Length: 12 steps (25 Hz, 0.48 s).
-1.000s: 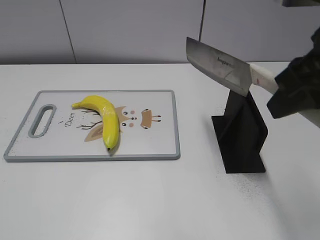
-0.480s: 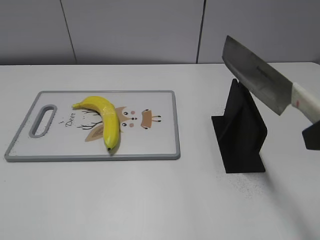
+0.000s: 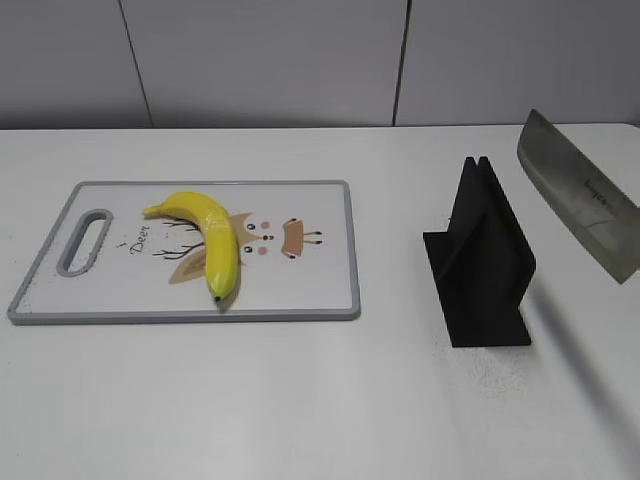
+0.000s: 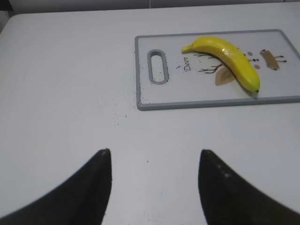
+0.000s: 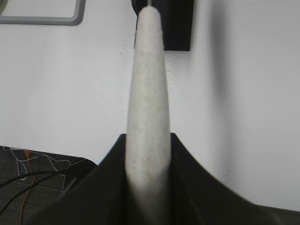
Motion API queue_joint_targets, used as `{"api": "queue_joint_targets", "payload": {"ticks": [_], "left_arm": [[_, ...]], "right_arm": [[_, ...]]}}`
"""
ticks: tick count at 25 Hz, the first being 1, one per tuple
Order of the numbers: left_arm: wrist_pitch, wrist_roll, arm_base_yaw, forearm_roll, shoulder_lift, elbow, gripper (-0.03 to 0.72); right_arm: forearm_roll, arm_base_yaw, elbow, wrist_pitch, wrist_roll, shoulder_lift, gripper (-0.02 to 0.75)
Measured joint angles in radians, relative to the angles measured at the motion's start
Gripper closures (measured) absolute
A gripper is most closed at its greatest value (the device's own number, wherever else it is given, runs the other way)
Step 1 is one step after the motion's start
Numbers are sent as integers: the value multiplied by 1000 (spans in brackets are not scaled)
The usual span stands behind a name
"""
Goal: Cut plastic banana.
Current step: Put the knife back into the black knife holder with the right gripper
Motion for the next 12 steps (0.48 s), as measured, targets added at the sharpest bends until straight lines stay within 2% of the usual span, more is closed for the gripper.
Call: {"api": "queue_joint_targets", "payload": {"ticks": [5, 12], "left_arm": [[-36, -3, 0, -3, 0, 34, 127], [-48, -3, 0, -4, 0, 36, 128]], "right_arm": [[1, 0, 1, -73, 3, 32, 575], [-6, 0, 1, -203, 18, 219, 575]]}}
